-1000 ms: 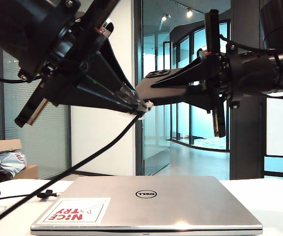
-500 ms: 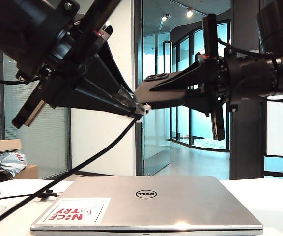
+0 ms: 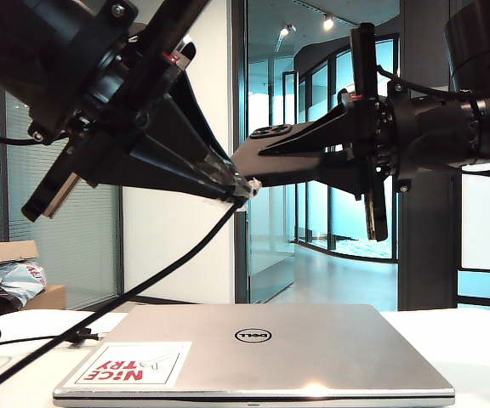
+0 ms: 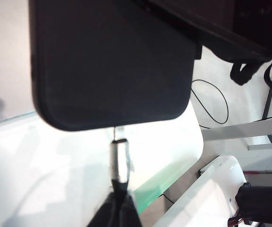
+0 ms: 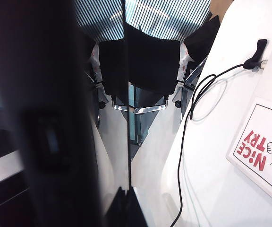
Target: Pick up the charging cable and the phone, plug the charging cable into the charging port on the phone, and finally place them back on the table.
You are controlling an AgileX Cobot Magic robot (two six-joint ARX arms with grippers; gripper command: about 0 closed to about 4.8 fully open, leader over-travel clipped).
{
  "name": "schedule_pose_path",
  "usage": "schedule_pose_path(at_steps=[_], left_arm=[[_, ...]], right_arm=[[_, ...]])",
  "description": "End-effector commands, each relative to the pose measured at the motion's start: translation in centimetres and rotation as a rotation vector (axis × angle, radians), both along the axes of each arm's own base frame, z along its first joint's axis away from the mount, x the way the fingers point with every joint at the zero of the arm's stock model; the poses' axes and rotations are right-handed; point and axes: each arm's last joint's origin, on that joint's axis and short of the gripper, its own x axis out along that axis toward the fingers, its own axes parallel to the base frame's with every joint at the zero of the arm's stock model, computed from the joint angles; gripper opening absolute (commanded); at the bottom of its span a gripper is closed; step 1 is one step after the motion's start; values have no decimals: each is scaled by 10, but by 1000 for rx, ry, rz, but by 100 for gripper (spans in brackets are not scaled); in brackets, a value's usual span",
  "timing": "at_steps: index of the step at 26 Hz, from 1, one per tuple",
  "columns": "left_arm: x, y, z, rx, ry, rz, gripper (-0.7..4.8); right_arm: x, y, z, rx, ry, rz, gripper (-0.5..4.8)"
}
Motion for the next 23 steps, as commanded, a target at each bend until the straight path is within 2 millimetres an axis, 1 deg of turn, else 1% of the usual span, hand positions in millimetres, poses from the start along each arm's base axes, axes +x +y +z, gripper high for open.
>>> schedule_pose_path(at_steps=[1, 23], left_arm=[[0, 0, 2, 2, -36, -15, -6], [1, -1, 3, -10, -49, -17, -6]], right_arm=[[1, 1, 7, 23, -53, 18, -6], [1, 1, 10, 34, -95, 10, -6]])
